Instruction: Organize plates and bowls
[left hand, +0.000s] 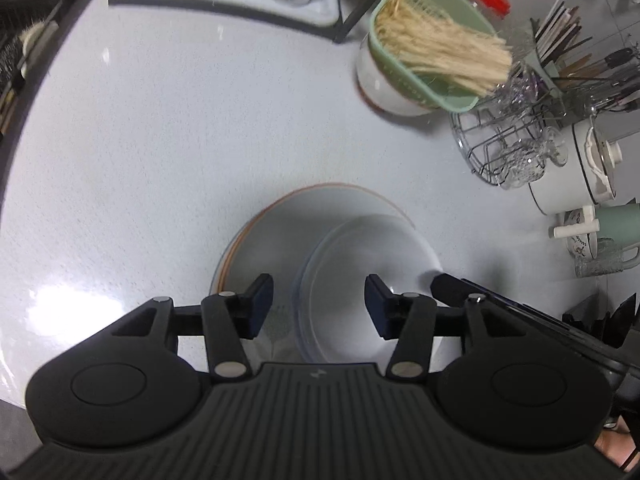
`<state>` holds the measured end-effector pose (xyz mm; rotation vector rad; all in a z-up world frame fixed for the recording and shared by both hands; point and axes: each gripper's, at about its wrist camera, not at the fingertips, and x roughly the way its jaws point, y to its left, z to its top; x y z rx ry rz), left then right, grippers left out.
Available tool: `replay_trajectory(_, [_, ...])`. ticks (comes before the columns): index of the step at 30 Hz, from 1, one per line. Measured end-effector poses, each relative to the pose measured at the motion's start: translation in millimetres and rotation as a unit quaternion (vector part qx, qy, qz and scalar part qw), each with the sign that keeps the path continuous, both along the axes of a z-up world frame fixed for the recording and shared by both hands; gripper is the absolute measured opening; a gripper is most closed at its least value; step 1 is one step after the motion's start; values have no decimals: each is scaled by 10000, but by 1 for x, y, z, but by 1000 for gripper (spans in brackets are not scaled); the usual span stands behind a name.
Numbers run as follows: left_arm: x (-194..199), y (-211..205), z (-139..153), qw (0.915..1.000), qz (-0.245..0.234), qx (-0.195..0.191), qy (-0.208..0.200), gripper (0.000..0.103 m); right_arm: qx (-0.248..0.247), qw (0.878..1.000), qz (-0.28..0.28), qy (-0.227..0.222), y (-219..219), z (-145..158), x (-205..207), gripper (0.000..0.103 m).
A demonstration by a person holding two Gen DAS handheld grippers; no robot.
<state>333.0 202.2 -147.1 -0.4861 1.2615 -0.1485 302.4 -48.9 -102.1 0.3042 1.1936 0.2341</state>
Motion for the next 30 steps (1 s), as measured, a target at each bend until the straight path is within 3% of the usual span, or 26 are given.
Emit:
replay_trajectory(2, [-5,-2,15,9998,41,36,-184,57,37,9998,39,-166,-7,10,-4,50])
replay_trajectory(11, [-42,-27,88,9928,93,477,-1090,65,-91,9936,345,-1076,-30,71,-29,51])
replay_trajectory(17, [-75,-49,133,9808,13,1077,-1628,89,-127,9845,332,-1716,-53,109,-53,56])
replay_trajectory(21, [-97,-62,156,9728,6,1262,-1942,97,-187,9797,282,-1976,-68,123,-68,59])
replay_trajectory(26, [-124,-71,169,9683,157,1364,-2085,99,-283,9686,243,-2457,-83,136,-92,97])
replay_trajectory(30, [-148,-76,169,9647,214,1501,-2154,99,-241,9673,213,-2516,-90,136,-107,103])
